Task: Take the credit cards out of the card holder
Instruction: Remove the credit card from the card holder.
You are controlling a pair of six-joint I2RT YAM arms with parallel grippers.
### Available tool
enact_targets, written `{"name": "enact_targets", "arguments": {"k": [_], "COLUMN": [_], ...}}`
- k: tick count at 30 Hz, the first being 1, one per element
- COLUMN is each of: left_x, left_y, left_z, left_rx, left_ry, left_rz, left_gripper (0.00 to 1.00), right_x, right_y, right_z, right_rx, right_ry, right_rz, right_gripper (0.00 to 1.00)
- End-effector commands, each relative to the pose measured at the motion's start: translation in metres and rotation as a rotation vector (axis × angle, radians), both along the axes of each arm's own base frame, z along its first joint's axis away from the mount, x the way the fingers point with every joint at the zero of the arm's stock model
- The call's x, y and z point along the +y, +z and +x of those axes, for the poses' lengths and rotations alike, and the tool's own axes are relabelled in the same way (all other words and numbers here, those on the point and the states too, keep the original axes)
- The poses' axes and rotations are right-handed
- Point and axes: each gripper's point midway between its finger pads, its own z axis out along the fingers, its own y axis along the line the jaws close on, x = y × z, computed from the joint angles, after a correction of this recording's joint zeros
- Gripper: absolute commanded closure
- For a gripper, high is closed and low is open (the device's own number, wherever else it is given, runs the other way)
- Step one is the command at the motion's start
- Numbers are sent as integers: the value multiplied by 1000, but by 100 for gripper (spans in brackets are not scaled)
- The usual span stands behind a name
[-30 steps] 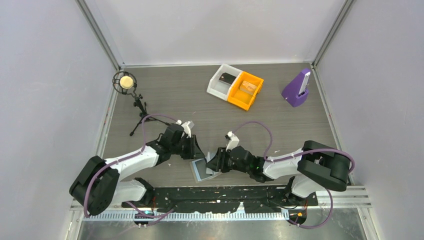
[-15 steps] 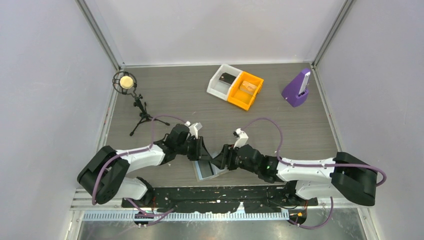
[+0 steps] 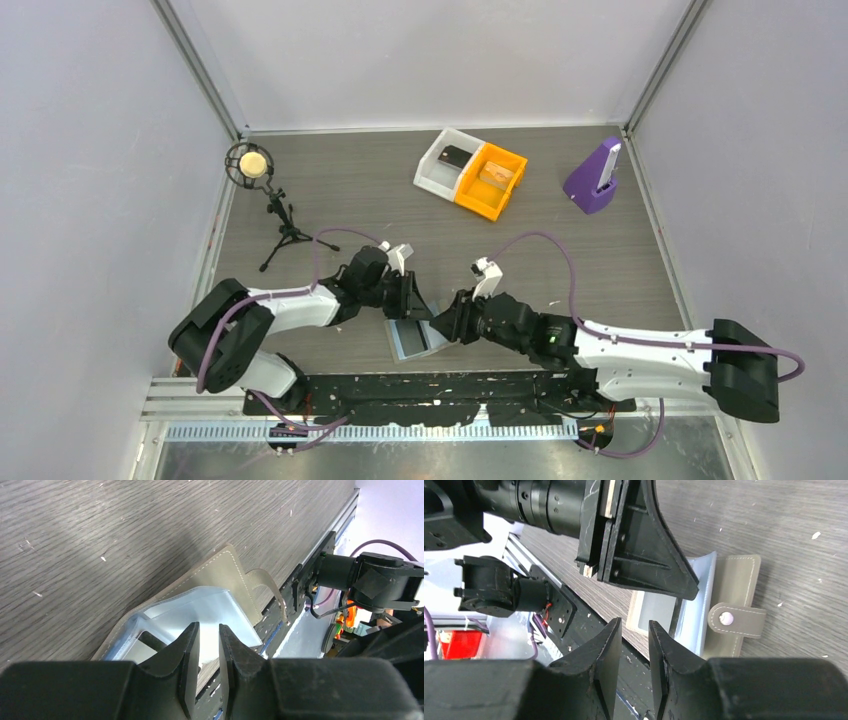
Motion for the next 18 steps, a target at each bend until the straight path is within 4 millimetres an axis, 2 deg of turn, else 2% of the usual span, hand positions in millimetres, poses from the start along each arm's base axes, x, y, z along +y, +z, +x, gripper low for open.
{"name": "enact_targets", "arguments": {"k": [1,5,10,13,16,18], "left_x": [-8,-4,5,23,51,62], "left_y": [11,13,28,30,26,30], "left_z": [12,15,19,25,25,22], "left_rx": [-46,-58,-102,-129,-135,-152], "left_ry": [11,34,69,135,203,221], "left_rz": [-23,-6,14,83,192,217], "left_gripper": [77,77,74,74,73,72], "right_x": [17,26,25,24,10,2], "right_y": [10,-7,-33,-51,-69,-75], "right_z": [-1,-2,5,5,8,10], "right_rx": [-30,-16,-14,12,33,39], "right_ry": [24,35,2,-5,-53,-79], "right_rz": [8,-32,-85,-121,-176,-184], "right_gripper": [67,68,68,69,69,69]}}
